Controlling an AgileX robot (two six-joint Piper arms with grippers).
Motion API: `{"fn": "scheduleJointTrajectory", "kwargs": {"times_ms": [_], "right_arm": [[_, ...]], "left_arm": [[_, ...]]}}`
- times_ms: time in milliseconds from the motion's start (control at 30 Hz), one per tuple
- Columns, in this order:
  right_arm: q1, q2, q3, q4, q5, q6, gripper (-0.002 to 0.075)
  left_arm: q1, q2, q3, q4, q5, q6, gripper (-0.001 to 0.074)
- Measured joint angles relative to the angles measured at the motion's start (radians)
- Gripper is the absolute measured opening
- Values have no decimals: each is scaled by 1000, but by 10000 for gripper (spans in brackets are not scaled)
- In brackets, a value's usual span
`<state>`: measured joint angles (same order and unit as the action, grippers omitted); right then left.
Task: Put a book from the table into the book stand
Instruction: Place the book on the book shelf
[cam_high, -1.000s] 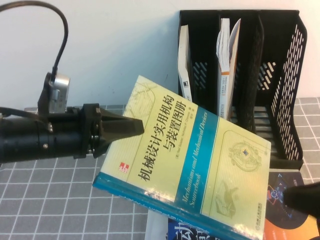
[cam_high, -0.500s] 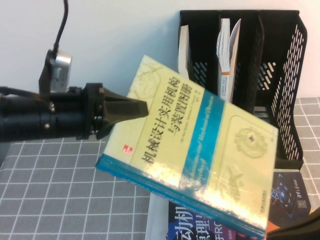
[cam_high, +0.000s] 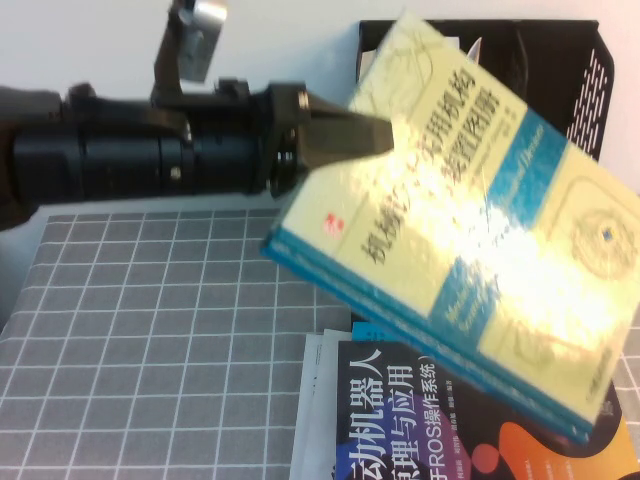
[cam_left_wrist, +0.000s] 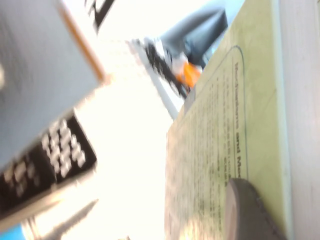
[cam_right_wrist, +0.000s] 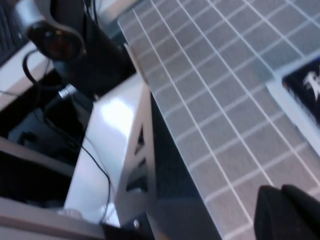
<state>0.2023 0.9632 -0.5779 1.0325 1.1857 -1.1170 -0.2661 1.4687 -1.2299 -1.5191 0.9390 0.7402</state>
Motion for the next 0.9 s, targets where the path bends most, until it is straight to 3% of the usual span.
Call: {"fn": "scheduleJointTrajectory", "kwargs": {"times_ms": [333,600,767,900], "right_arm": [[0,-208,-256,-467,41,440,-3],[0,-271,-410,-710,52,634,-3],[0,-271,-409,-784,52,704,-3],[0,-271,-409,-907,50,822,-3]], "left_arm": [[0,2,-177,-8,-229,-69,195],[-4,10,-276,-45,-459,-84,195],[-80,12,-336,-45,-607,-48,195],[-217,12,-382,40,-734,-15,195]]}}
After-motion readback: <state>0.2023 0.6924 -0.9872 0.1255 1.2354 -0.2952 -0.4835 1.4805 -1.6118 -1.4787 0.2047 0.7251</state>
